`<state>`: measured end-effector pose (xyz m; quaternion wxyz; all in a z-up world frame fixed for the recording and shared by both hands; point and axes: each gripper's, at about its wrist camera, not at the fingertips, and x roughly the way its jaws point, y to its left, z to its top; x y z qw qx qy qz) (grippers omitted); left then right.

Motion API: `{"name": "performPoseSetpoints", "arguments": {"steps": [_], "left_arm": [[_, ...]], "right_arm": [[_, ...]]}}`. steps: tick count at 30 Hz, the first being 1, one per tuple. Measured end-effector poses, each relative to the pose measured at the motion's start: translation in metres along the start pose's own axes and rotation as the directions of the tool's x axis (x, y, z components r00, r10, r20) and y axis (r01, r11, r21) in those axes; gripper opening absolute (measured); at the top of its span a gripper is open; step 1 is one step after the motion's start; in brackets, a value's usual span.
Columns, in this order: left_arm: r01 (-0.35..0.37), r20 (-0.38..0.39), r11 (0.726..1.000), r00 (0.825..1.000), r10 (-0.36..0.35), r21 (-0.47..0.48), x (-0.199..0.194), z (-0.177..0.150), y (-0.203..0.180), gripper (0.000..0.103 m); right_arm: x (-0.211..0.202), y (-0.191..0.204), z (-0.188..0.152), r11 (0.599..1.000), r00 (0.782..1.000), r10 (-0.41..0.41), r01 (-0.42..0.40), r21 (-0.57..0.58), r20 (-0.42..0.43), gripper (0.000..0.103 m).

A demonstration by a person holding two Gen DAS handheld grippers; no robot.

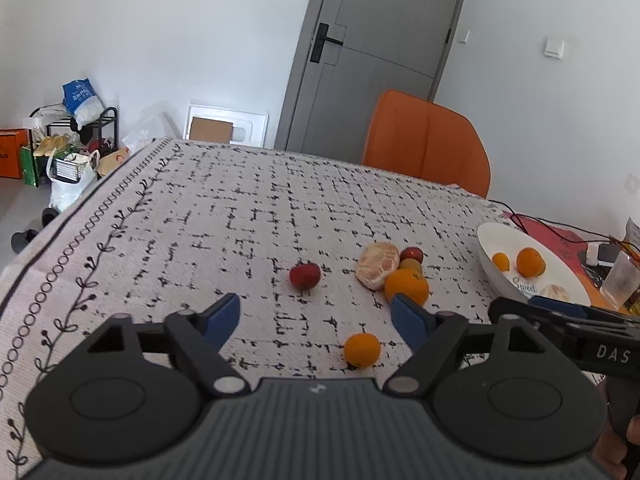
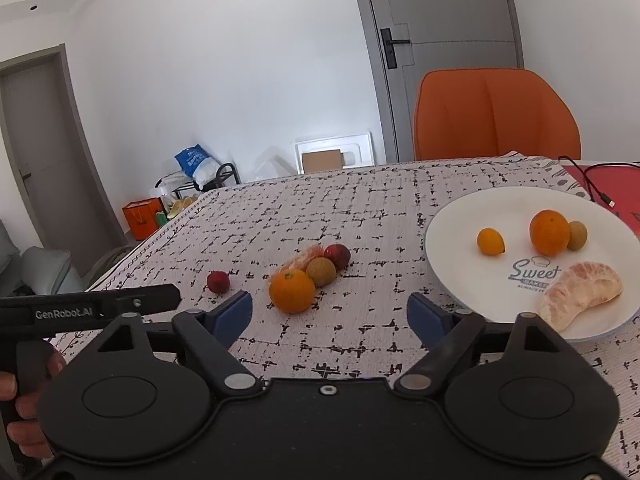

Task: Organize fruits
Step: 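Grasp a small mandarin with the left gripper while the right gripper grasps an orange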

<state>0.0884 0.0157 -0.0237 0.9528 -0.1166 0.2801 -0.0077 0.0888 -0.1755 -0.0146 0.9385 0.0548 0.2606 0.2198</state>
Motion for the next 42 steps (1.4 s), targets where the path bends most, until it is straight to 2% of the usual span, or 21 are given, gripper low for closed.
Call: {"name": "performPoseSetpoints", "arguments": {"steps": [13, 14, 16, 18, 23, 26, 36, 42], "left_arm": [[0.047, -0.079, 0.999, 0.996, -0.046, 0.012, 0.021, -0.013, -0.013, 0.054], [0.051, -0.088, 0.999, 0.995, -0.049, 0.018, 0.023, -0.015, -0.014, 0.051], [0.056, -0.106, 0.998, 0.993, -0.053, 0.026, 0.027, -0.018, -0.016, 0.030], [0.054, -0.102, 0.998, 0.993, -0.051, 0.032, 0.029, -0.017, -0.015, 0.022], [0.043, -0.086, 0.999, 0.995, -0.041, 0.029, 0.030, -0.008, -0.008, 0.022], [0.030, -0.072, 0.999, 0.997, -0.028, 0.024, 0.029, -0.002, -0.002, 0.022], [-0.003, -0.040, 1.000, 0.999, 0.003, -0.001, 0.026, 0.008, 0.019, 0.022], [-0.018, -0.017, 1.000, 1.000, 0.018, -0.026, 0.024, 0.015, 0.034, 0.022]], "right_arm": [[0.008, -0.002, -0.007, 1.000, 1.000, 0.004, -0.004, 0.001, -0.031, 0.080], [0.010, -0.002, -0.008, 1.000, 0.999, 0.004, -0.004, 0.000, -0.034, 0.080], [0.013, -0.002, -0.008, 1.000, 0.999, 0.006, -0.006, 0.000, -0.037, 0.080], [0.017, -0.002, -0.008, 1.000, 0.999, 0.009, -0.009, 0.001, -0.042, 0.080], [0.028, 0.003, -0.007, 1.000, 0.998, 0.013, -0.014, -0.015, -0.061, 0.079], [0.035, 0.007, -0.004, 0.999, 0.997, 0.020, -0.021, -0.024, -0.070, 0.074], [0.052, 0.022, 0.004, 0.998, 0.995, 0.029, -0.035, -0.059, -0.092, 0.073], [0.065, 0.032, 0.010, 0.997, 0.994, 0.019, -0.028, -0.077, -0.109, 0.068]]}}
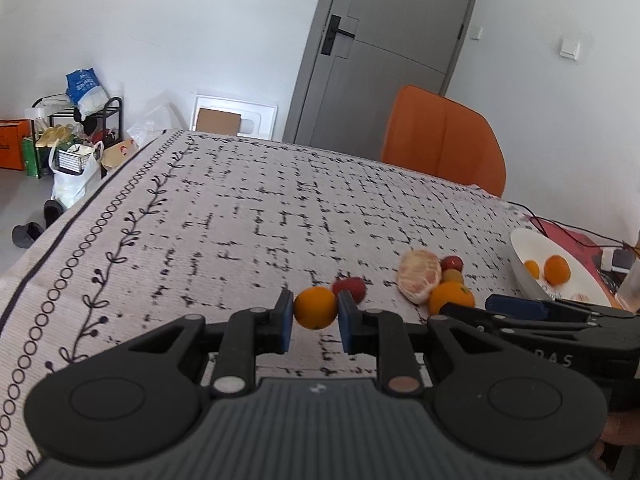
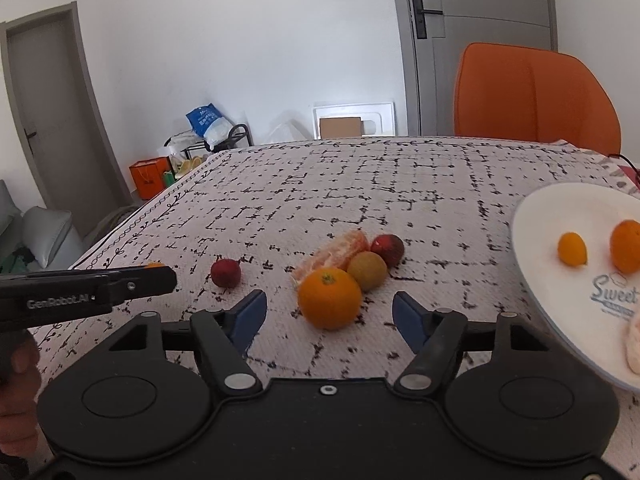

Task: Organize fruits
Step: 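Grasp a small mandarin with the left gripper while the right gripper grasps an orange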

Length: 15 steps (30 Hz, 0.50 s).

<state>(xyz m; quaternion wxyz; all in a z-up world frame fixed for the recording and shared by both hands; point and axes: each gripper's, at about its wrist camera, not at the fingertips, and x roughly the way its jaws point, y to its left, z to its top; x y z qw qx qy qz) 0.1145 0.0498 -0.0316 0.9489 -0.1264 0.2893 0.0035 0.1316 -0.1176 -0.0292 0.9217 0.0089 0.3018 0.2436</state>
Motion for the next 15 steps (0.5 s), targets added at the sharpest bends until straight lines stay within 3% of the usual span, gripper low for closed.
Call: {"name": "performPoseSetpoints", "arguments": {"steps": [3, 5, 15], "left_arm": [[-0.008, -0.001, 1.000, 1.000, 0.008, -0.008, 0.002, 0.002, 0.005, 0.022], [-0.012, -0.004, 1.000, 1.000, 0.012, -0.011, 0.003, 0.002, 0.007, 0.022], [0.006, 0.008, 1.000, 1.000, -0.006, 0.010, 0.001, 0.006, -0.008, 0.022]], "right_arm": [[0.009, 0.004, 0.000, 1.000, 1.000, 0.009, -0.009, -0.005, -0.015, 0.057], [0.014, 0.005, -0.002, 1.000, 1.000, -0.003, 0.003, -0.009, -0.027, 0.036], [-0.016, -0.022, -0.006, 0.997, 0.999, -0.002, -0.001, 0.081, 0.036, 0.035]]}}
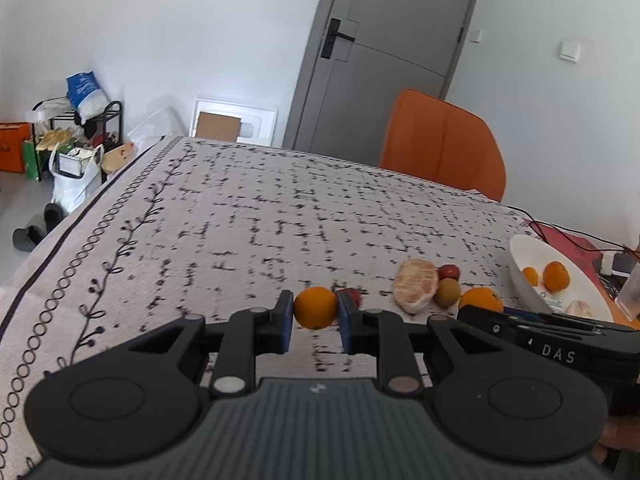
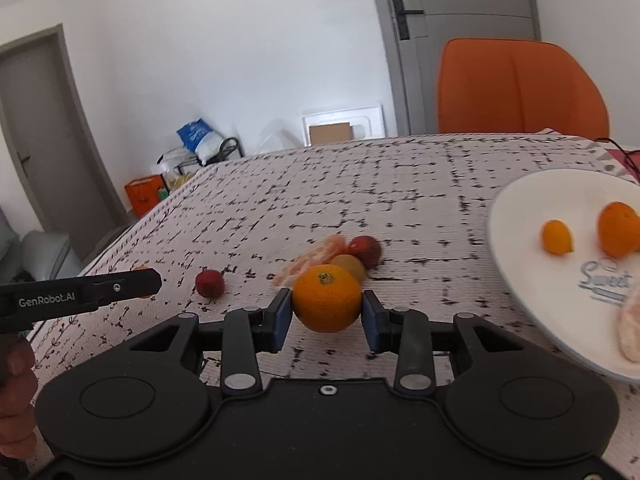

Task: Organize fruits
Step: 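Grasp a small mandarin with the left gripper while the right gripper grasps an orange, then carry the mandarin and orange in both grippers over the white bowl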

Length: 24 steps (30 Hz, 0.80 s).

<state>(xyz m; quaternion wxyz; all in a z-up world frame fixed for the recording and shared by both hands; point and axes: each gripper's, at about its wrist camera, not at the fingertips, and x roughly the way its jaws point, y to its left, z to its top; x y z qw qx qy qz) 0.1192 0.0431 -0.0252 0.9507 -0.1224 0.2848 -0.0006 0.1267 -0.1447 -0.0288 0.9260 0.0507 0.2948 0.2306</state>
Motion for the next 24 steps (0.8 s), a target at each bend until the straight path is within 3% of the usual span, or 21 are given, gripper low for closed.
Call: {"name": "performPoseSetpoints", "arguments": {"steps": [24], "left_arm": [[0.103, 0.008, 0.989, 0.994, -0.105, 0.108, 0.005, 0.001, -0.081, 0.022]], "right_arm": [[-0.064, -0.050, 0.002, 0.996, 0.990, -0.061, 0.053, 0.071, 0.123, 0.035]]}}
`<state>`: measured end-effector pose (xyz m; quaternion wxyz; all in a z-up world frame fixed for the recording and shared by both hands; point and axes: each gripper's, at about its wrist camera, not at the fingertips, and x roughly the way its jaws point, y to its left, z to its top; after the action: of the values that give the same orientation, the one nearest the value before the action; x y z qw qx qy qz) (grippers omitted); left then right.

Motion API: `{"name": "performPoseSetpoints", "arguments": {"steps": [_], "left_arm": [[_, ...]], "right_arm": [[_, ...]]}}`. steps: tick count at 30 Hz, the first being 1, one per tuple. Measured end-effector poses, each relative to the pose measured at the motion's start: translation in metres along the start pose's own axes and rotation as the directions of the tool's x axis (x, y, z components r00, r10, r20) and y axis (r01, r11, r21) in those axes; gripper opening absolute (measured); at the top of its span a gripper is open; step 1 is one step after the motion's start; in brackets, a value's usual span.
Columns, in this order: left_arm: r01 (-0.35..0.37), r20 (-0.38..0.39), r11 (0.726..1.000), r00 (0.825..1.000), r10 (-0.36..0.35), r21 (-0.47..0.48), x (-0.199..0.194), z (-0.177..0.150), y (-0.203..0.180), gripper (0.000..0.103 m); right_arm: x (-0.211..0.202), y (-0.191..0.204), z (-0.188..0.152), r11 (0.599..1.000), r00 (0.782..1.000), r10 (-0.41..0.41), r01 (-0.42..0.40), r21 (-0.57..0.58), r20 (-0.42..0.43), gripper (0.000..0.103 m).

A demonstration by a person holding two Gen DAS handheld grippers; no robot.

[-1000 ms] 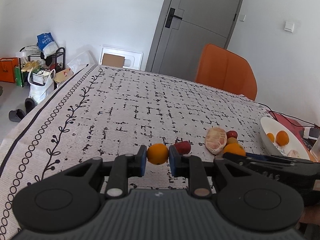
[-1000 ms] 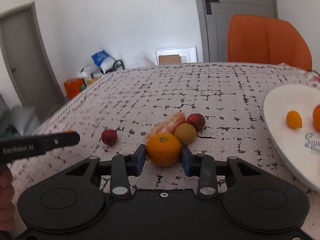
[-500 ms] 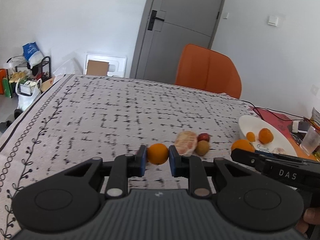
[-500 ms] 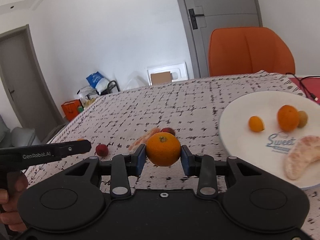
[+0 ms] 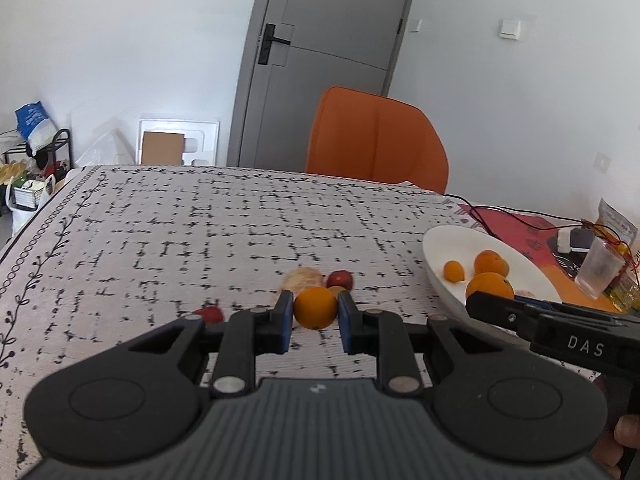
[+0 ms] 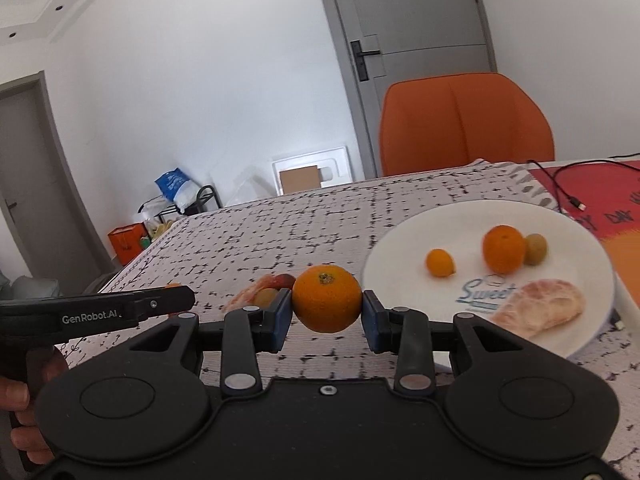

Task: Organize fruits
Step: 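Carry the mandarin and orange in both grippers over the white bowl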

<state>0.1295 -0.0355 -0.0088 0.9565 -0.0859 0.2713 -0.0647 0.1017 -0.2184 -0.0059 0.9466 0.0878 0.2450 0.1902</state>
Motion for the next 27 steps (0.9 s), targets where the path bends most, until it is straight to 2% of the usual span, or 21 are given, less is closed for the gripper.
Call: {"name": "performPoseSetpoints", "arguments": {"steps": [18, 22, 27], "left_arm": [[0.035, -0.004, 0.997, 0.999, -0.035, 0.069, 0.016, 0.008, -0.048, 0.022], [0.055, -0.014, 0.995, 0.998, -0.054, 0.084, 0.022, 0.008, -0.060, 0.022], [0.078, -0.023, 0.991, 0.997, -0.076, 0.104, 0.031, 0.008, -0.074, 0.022]], "right_arm": [[-0.016, -0.055, -0.012, 0.995, 0.998, -0.055, 0.053, 0.090, 0.024, 0.035], [-0.018, -0.063, -0.014, 0.992, 0.998, -0.064, 0.062, 0.106, 0.020, 0.040], [-0.027, -0.073, -0.013, 0.990, 0.996, -0.082, 0.077, 0.116, 0.043, 0.041]]}}
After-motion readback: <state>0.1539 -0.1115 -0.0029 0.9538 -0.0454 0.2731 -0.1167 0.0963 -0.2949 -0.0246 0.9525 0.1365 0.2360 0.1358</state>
